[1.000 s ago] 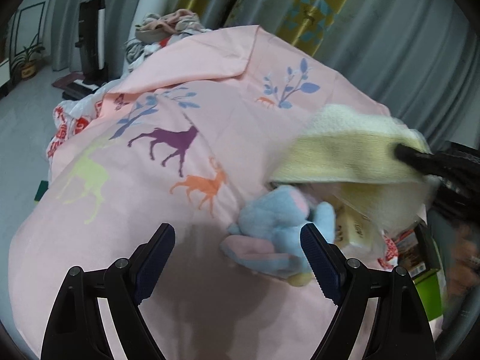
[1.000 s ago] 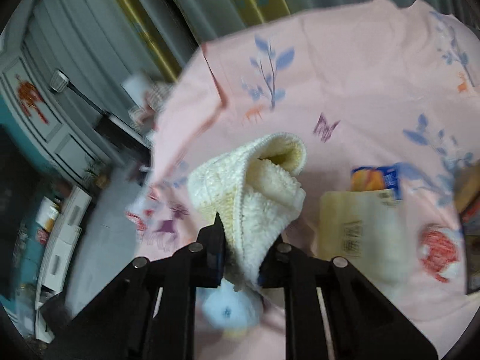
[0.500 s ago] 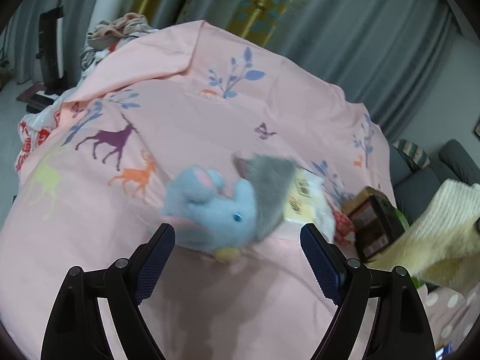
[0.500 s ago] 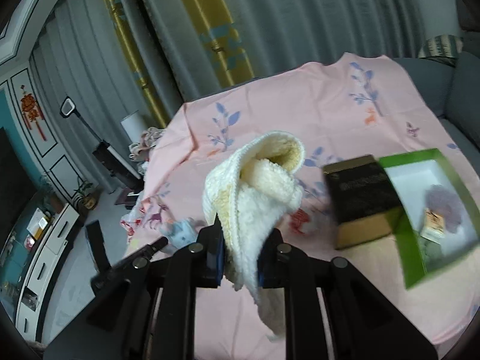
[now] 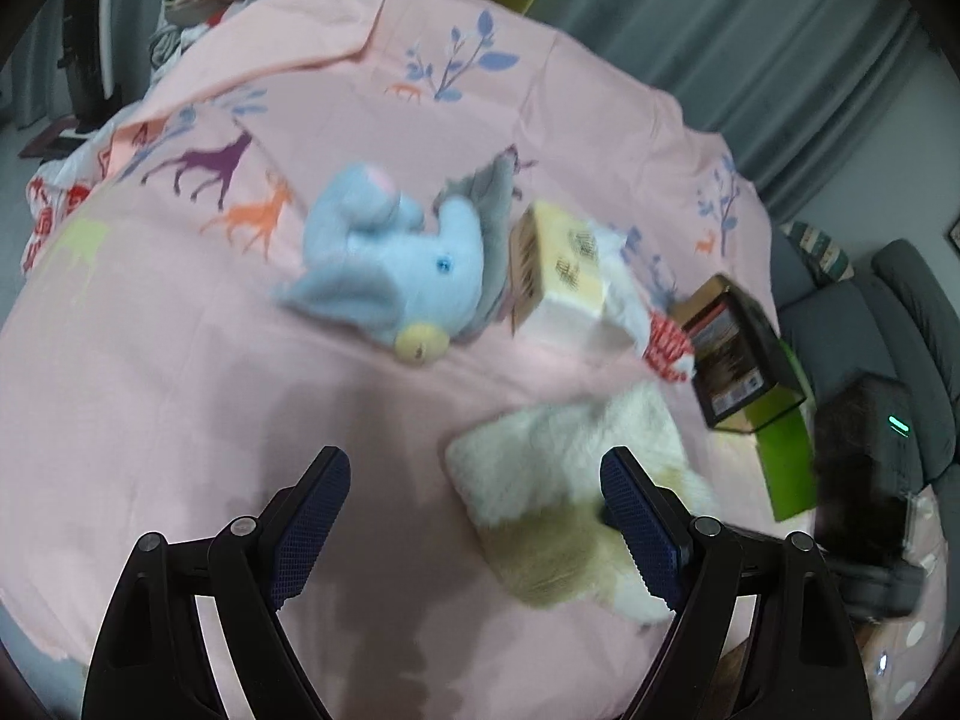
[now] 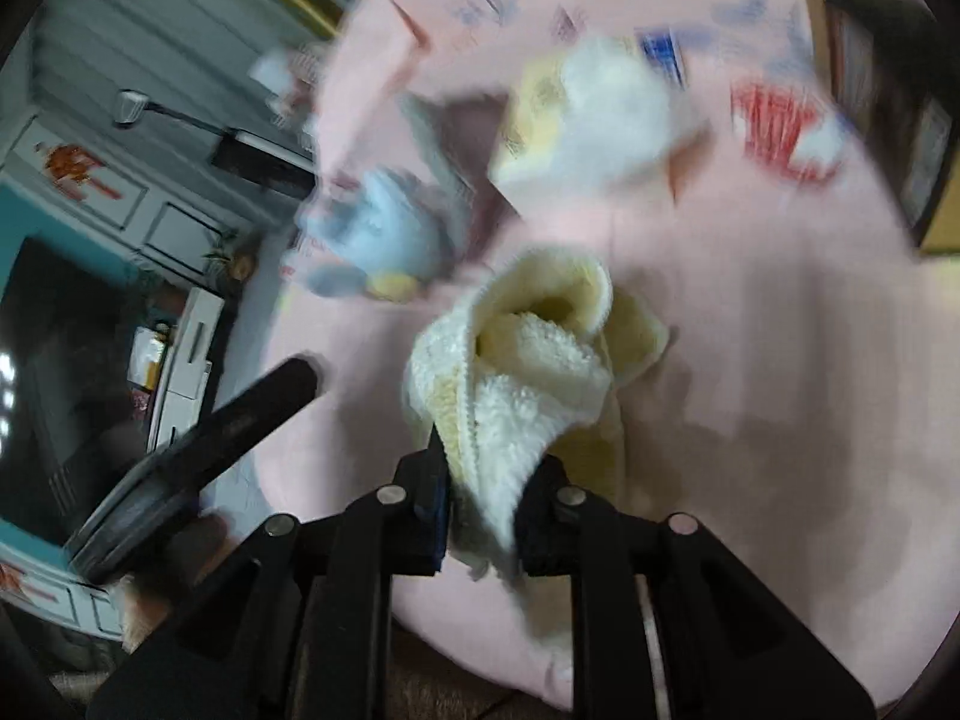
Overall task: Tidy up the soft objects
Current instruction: 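Lift the cream towel with the right gripper and carry it away, then carry the cream towel over the green box with the right gripper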
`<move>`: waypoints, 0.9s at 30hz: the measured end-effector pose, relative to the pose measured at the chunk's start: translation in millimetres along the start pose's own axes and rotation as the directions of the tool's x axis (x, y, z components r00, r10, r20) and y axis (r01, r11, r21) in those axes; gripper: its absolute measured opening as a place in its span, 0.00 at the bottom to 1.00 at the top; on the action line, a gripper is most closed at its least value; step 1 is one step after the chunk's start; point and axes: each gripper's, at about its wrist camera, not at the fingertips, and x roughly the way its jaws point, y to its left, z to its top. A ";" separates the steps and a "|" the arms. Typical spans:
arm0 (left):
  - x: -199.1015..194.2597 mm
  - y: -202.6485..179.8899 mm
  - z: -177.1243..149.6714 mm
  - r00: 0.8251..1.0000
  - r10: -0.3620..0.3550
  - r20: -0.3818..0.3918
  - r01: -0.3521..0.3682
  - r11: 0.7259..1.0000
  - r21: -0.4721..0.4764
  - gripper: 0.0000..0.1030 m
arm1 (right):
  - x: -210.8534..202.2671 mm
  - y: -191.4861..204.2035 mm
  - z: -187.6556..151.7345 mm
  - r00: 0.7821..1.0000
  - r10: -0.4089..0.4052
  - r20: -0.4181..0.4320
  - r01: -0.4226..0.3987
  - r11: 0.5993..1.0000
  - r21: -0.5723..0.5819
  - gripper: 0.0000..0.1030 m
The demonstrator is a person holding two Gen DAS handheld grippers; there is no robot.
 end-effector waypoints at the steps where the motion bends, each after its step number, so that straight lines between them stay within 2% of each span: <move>1: 2.4 -1.5 -3.7 1.000 0.008 -0.015 -0.008 1.000 0.008 0.83 | 9.2 -1.7 1.9 1.000 -0.011 -0.017 0.011 1.000 0.006 0.19; 3: 9.4 -6.4 -9.1 0.999 0.020 -0.045 -0.019 0.999 0.027 0.83 | 18.1 -4.7 4.6 1.000 0.005 -0.019 -0.004 1.000 0.022 0.19; 4: 12.6 -8.1 -11.3 0.998 0.022 -0.055 -0.020 0.999 0.035 0.83 | 17.0 -5.1 5.5 1.000 0.022 -0.017 -0.022 0.999 0.027 0.23; 6: 21.9 -14.2 -16.1 0.996 0.025 -0.084 -0.021 0.998 0.051 0.83 | 7.9 -8.0 5.7 0.998 0.069 -0.007 -0.069 0.997 0.039 0.37; 7: 25.5 -16.0 -17.8 0.995 0.026 -0.094 -0.021 0.998 0.054 0.83 | 1.6 -10.9 4.8 0.997 0.073 0.007 -0.073 0.996 0.048 0.54; 8: 28.9 -18.0 -19.3 0.994 0.027 -0.104 -0.021 0.998 0.058 0.83 | -8.7 -14.6 3.1 0.997 0.061 0.035 -0.063 0.996 0.060 0.67; 12: 41.4 -27.9 -23.9 0.990 0.028 -0.137 -0.017 0.997 0.074 0.83 | -41.8 -18.1 -1.5 0.993 0.023 0.117 -0.030 0.998 0.059 0.71; 14: 45.6 -33.3 -25.3 0.989 0.025 -0.144 -0.014 0.997 0.082 0.83 | -44.4 -21.8 4.0 0.990 0.021 0.138 -0.028 0.998 0.050 0.76; 16: 49.6 -36.8 -26.7 0.989 0.032 -0.146 -0.019 0.996 0.090 0.83 | -37.4 -24.1 9.6 0.991 0.014 0.133 -0.022 0.998 0.056 0.76; 19: 51.7 -37.8 -27.1 0.989 0.037 -0.140 -0.024 0.996 0.091 0.83 | -15.9 -30.3 17.2 0.995 0.063 0.071 -0.067 0.996 0.053 0.76; 21: 53.2 -40.0 -27.7 0.990 0.028 -0.141 -0.015 0.995 0.095 0.83 | -1.3 -32.4 15.4 0.995 0.097 0.028 -0.098 0.993 0.063 0.69; 22: 54.7 -42.1 -28.4 0.990 0.024 -0.141 -0.010 0.995 0.099 0.82 | 2.7 -31.0 12.4 0.994 0.109 0.023 -0.110 0.992 0.065 0.59; 23: 56.1 -44.9 -29.3 0.990 0.023 -0.137 -0.009 0.994 0.107 0.75 | 4.8 -28.8 10.5 0.992 0.123 0.035 -0.125 0.990 0.059 0.51; 25: 59.2 -51.0 -31.0 0.991 0.018 -0.136 -0.001 0.993 0.122 0.65 | 6.3 -26.7 5.0 0.990 0.142 0.019 -0.143 0.988 0.049 0.41; 27: 60.1 -56.7 -30.8 0.991 0.027 -0.129 -0.009 0.991 0.136 0.59 | 4.6 -26.7 1.4 0.989 0.146 0.023 -0.147 0.988 0.049 0.38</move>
